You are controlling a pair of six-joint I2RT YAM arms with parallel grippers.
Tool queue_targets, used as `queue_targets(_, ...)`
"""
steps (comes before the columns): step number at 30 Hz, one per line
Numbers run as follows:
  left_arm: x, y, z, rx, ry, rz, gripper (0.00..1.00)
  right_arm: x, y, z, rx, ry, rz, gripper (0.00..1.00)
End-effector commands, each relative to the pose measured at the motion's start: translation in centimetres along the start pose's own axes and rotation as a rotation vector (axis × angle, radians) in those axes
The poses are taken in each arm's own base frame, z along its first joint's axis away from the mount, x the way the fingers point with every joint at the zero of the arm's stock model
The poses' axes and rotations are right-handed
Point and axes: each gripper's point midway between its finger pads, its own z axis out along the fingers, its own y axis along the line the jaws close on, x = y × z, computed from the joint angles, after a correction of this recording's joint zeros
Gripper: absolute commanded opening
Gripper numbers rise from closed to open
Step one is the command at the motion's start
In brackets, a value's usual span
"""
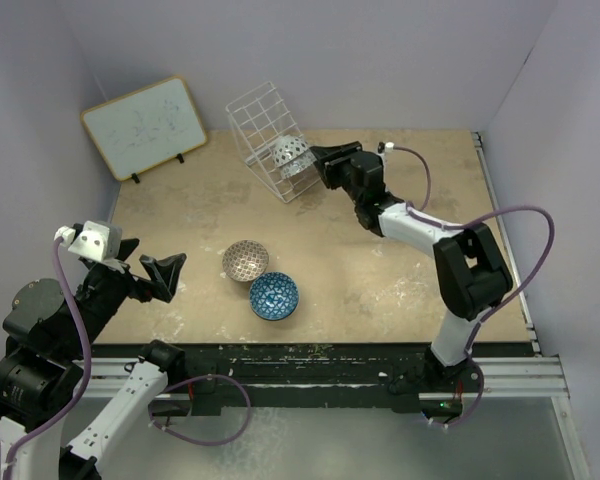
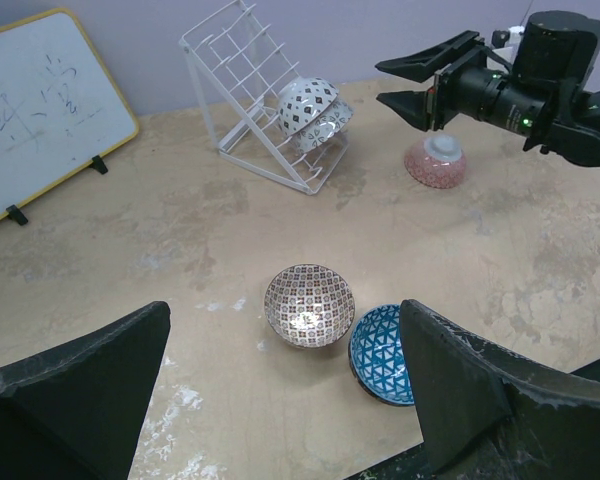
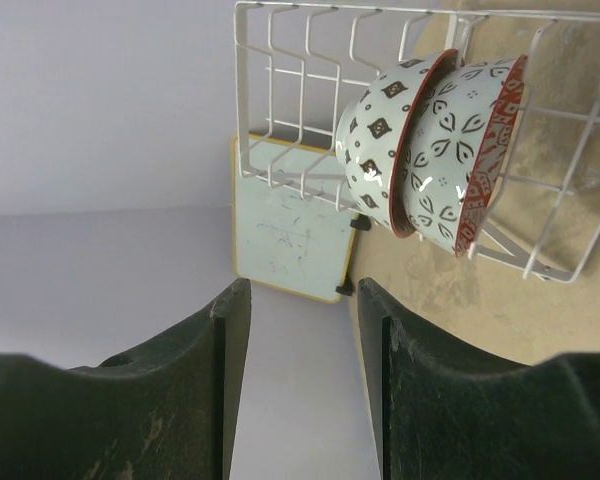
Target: Load the bowls into the dish rack
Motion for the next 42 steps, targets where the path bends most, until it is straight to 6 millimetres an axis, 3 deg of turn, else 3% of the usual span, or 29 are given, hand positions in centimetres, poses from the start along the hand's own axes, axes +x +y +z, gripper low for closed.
queue_targets(1,-1.2,-0.1,0.5,-0.002,-0.037,-0.011,0.99,-1.4,1.1,-2.5,0.022,-0.031,-0.194,0.5)
queue_targets(13,-2.1,-0.1,1.0,-0.005,-0.046,-0.021,0.99,-4.0,-1.7,-7.6,0.243,0.003,-0.699,0.59)
queue_targets(20,-2.5,-0.1,1.3,-0.006,-0.054,-0.024,0.99,-5.1,-4.1,-7.9,0.343,0.035,-0.836,0.59)
queue_targets(27,-2.6,0.1,1.2,-0.021,-0.053,-0.026,0.99,-6.3,-5.1,-7.4,0.383,0.042,-0.889,0.61)
queue_targets(32,-3.2,0.3,1.2,-0.037,-0.059,-0.029,0.99,-5.2,-4.1,-6.9,0.32,0.111,-0.928,0.61)
queue_targets(36,-3.7,0.1,2.0,-0.033,-0.044,-0.048,0.99,-4.2,-4.1,-7.8,0.305,0.179,-0.962,0.61)
queue_targets(42,-2.4,-0.4,5.1,-0.012,0.012,-0.088,0.99,-3.2,-3.9,-10.3,0.262,0.247,-0.985,0.61)
